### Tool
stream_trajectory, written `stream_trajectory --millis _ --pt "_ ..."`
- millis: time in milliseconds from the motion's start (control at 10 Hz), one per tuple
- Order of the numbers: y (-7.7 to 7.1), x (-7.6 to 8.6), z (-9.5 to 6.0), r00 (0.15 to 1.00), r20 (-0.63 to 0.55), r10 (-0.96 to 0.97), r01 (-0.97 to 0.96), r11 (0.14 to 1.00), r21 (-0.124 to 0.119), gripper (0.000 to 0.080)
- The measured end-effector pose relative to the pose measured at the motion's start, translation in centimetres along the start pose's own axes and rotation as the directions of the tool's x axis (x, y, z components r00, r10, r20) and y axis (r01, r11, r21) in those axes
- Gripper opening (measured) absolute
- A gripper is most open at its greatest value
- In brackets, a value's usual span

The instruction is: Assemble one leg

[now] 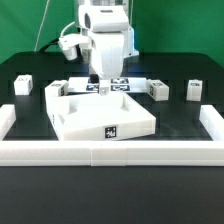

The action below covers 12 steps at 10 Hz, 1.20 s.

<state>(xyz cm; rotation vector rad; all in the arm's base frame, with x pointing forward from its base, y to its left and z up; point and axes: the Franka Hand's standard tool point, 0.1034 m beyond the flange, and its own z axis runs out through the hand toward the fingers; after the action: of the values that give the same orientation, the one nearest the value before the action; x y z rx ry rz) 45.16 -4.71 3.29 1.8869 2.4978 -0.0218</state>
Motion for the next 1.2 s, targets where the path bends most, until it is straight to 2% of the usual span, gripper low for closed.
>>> stream_trajectory --millis 200,500,700,800,900,1000,1200 --pt "-0.54 -0.08 1.10 1.000 -0.011 0.009 -0.008 1.000 0.019 0.0649" --pt "-0.39 -0.47 1.36 0.999 -0.011 0.030 -0.030 0.999 0.020 0.0649" --pt "-0.45 -0.44 1.40 0.999 -0.012 0.030 -0.030 0.999 0.021 0.0398" --pt "-0.45 -0.44 1.40 0.999 -0.012 0.030 -0.030 0.999 0.021 0.0216" --pt "-0.47 -0.43 1.40 0.999 -0.012 0.030 -0.030 0.999 0.021 0.0216" --pt "-0.48 -0.41 1.41 0.999 -0.012 0.030 -0.030 0.999 0.021 0.0086" --pt "-0.49 -0.44 1.41 0.999 -0.012 0.031 -0.030 0.999 0.022 0.0057"
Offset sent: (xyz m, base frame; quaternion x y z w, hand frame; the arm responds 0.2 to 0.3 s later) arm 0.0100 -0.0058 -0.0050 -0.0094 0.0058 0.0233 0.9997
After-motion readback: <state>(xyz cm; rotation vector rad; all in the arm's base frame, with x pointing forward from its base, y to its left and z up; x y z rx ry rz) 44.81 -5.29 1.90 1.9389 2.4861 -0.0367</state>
